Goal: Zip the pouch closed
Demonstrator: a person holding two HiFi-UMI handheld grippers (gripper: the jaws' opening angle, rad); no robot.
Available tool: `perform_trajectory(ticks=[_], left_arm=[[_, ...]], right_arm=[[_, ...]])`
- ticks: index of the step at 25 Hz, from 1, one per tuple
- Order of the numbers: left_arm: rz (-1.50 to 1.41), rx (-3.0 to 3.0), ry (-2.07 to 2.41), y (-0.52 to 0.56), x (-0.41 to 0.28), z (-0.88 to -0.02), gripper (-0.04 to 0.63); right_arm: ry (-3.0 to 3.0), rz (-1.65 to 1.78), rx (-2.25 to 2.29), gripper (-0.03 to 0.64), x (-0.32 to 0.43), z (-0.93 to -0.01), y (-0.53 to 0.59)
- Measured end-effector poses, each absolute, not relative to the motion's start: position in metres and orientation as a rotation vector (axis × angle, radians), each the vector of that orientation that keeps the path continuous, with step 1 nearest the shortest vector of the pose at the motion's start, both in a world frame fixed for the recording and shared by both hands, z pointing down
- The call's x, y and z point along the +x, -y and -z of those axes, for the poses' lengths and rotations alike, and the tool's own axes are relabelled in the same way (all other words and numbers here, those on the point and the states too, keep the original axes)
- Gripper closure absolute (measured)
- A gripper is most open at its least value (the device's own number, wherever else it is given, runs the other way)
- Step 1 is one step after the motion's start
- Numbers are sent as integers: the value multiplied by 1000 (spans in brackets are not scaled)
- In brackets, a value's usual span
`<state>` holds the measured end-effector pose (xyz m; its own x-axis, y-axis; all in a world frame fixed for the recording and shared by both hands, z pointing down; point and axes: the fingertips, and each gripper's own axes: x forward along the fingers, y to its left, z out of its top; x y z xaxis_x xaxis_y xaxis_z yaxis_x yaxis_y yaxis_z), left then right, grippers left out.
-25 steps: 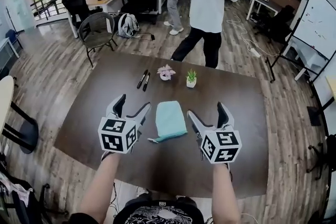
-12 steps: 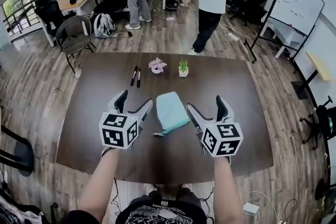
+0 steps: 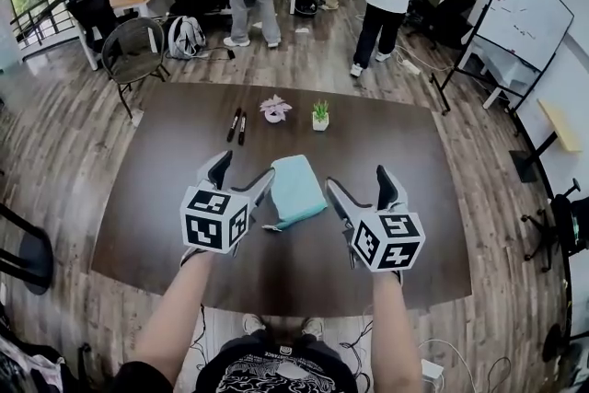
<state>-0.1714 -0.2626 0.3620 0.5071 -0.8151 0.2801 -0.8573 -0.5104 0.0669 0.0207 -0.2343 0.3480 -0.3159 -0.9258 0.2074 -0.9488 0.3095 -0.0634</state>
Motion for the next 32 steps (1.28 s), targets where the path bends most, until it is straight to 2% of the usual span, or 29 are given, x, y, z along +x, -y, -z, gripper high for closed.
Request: perform_trajectory(ticks=[11, 32], left_arm=[[-353, 2547, 1415, 249, -163, -374, 244], [-704, 2494, 1138, 215, -155, -507, 244]], right_arm=[[2459, -289, 1680, 164, 17, -360, 223], [2466, -498, 1414, 229, -29, -456, 209]])
